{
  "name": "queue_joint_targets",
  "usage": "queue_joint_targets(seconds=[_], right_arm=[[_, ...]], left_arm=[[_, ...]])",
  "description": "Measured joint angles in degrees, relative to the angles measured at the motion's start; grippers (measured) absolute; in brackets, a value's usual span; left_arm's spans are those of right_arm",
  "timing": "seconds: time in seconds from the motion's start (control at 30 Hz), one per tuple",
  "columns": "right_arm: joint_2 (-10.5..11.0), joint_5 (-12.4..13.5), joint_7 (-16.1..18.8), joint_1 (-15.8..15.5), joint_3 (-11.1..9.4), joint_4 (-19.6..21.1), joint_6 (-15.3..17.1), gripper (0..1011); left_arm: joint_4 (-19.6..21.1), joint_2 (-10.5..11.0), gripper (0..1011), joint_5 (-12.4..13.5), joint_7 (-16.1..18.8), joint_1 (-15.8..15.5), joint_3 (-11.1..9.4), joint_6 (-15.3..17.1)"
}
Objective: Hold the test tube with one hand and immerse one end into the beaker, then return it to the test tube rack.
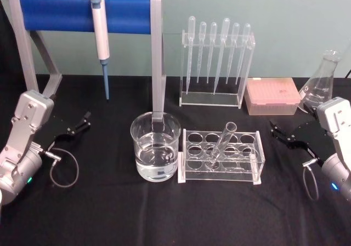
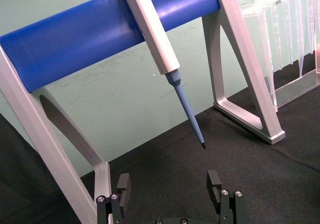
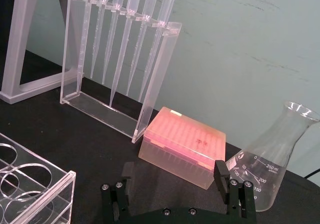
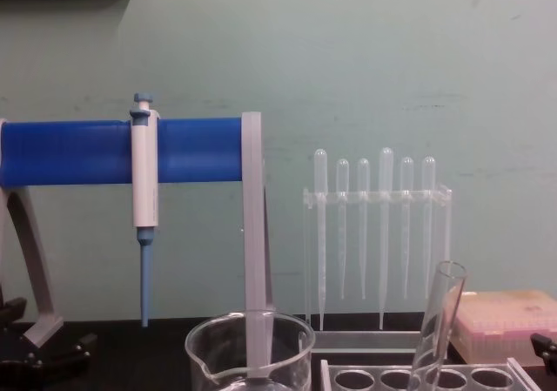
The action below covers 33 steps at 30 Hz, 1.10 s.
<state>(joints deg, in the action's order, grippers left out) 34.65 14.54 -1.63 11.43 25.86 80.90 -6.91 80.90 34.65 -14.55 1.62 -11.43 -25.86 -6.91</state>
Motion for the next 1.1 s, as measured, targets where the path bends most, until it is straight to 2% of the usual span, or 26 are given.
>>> queue_joint_targets(seconds=[1.1], right_arm=[[0.0, 0.0, 0.0, 0.0, 0.0, 0.0, 0.0, 1003]], left_arm=[[0.0, 0.0, 1000, 0.0, 0.0, 0.0, 0.0, 0.0]])
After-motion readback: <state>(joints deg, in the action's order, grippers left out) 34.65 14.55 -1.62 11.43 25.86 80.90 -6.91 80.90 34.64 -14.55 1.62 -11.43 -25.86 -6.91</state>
